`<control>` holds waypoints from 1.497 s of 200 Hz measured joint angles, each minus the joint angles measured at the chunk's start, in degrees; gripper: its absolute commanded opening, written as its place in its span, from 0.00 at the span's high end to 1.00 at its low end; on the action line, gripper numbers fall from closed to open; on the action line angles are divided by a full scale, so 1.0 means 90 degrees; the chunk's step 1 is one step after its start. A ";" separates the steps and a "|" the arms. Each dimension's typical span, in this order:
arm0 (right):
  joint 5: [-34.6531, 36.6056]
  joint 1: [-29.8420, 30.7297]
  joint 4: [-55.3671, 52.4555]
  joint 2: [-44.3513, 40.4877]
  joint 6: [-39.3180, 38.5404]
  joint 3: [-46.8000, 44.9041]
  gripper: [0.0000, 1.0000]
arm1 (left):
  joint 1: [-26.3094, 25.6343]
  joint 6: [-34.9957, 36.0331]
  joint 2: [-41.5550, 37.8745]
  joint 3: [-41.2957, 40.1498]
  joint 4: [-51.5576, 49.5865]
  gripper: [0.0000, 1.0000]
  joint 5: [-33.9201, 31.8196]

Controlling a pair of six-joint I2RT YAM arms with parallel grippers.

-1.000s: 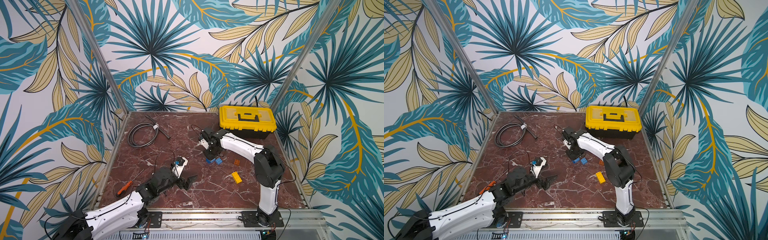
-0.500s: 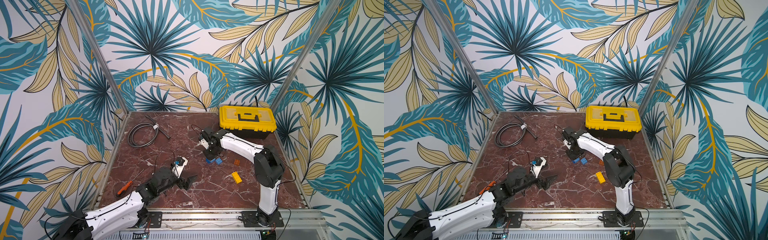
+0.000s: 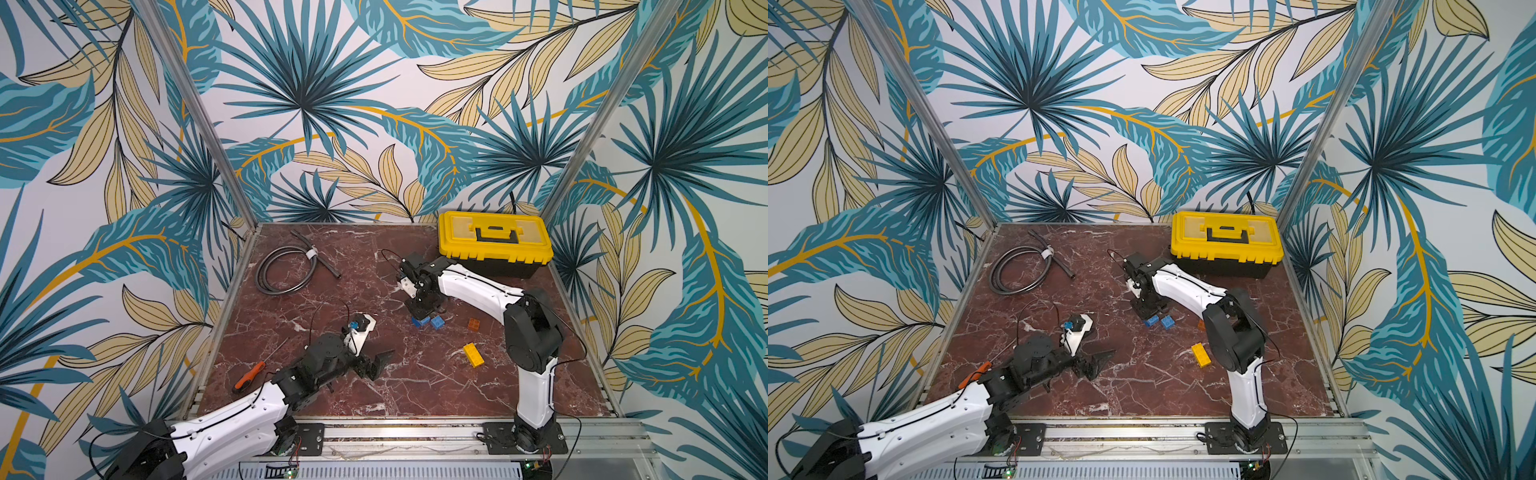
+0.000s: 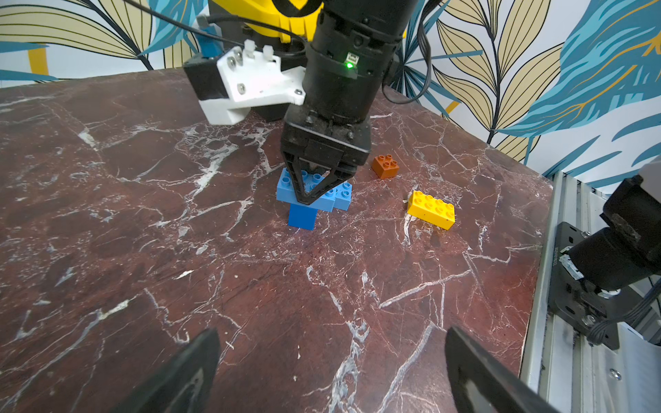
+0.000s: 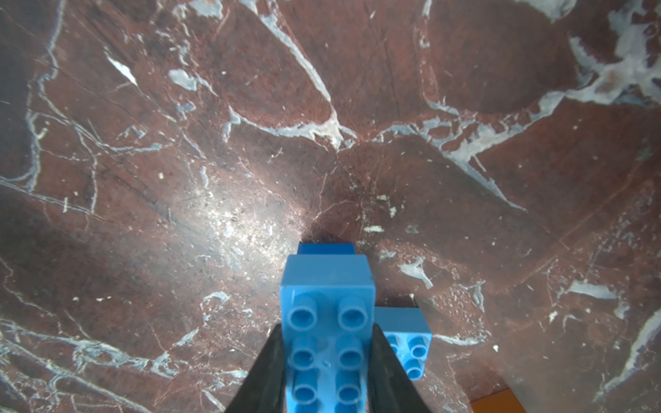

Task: Assemble the letter f with lego
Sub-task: Assemble the lego brick with the lego brick.

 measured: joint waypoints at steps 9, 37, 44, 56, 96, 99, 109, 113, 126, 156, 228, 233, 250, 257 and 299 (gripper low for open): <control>0.0005 0.0000 0.0000 0.0000 0.0005 0.0000 0.78 | 0.0000 0.0000 0.0000 -0.0002 0.0000 0.01 0.0000; 0.0005 0.0000 -0.0002 0.0000 0.0005 0.0000 0.79 | 0.0000 0.0000 0.0005 0.0000 0.0000 0.00 0.0000; 0.0005 0.0000 -0.0002 0.0005 0.0005 0.0000 0.79 | 0.0000 0.0000 0.0007 0.0000 0.0000 0.01 0.0000; 0.0005 0.0000 -0.0002 0.0012 0.0005 0.0000 0.79 | 0.0000 0.0000 0.0012 0.0000 0.0000 0.01 0.0000; 0.0017 0.0000 0.0005 -0.0002 0.0034 -0.0007 0.72 | 0.0000 0.0000 0.0034 0.0000 0.0000 0.01 0.0000; 0.0019 0.0000 0.0012 -0.0007 0.0041 -0.0012 0.72 | 0.0000 0.0000 0.0036 0.0000 0.0000 0.01 0.0000; 0.0029 0.0000 0.0034 -0.0024 0.0056 -0.0032 0.69 | 0.0000 0.0002 0.0053 0.0000 0.0000 0.01 0.0002; 0.0029 0.0000 0.0041 -0.0029 0.0058 -0.0039 0.69 | 0.0000 0.0005 0.0061 0.0000 0.0000 0.00 0.0002; 0.0029 0.0000 0.0051 -0.0044 0.0075 -0.0046 0.68 | 0.0000 0.0010 0.0092 0.0000 0.0000 0.01 0.0002; 0.0036 0.0000 0.0085 -0.0075 0.0104 -0.0073 0.61 | 0.0000 0.0019 0.0175 0.0000 0.0000 0.01 0.0007; 0.0053 0.0000 0.0197 -0.0245 0.0151 -0.0129 0.50 | 0.0000 0.0019 0.0197 0.0002 0.0000 0.01 0.0032; 0.0053 0.0000 0.0197 -0.0284 0.0151 -0.0129 0.49 | 0.0000 0.0019 0.0197 0.0002 0.0000 0.01 0.0034; 0.0056 0.0000 0.0197 -0.0435 0.0158 -0.0134 0.49 | 0.0000 0.0019 0.0197 0.0002 0.0000 0.01 0.0034; 0.0075 0.0000 0.0197 -0.0508 0.0172 -0.0134 0.49 | 0.0000 0.0019 0.0197 0.0002 0.0000 0.01 0.0041; 0.0313 0.0000 0.0192 -0.0925 0.0270 -0.0180 0.48 | 0.0000 0.0019 0.0197 0.0002 0.0000 0.00 0.0095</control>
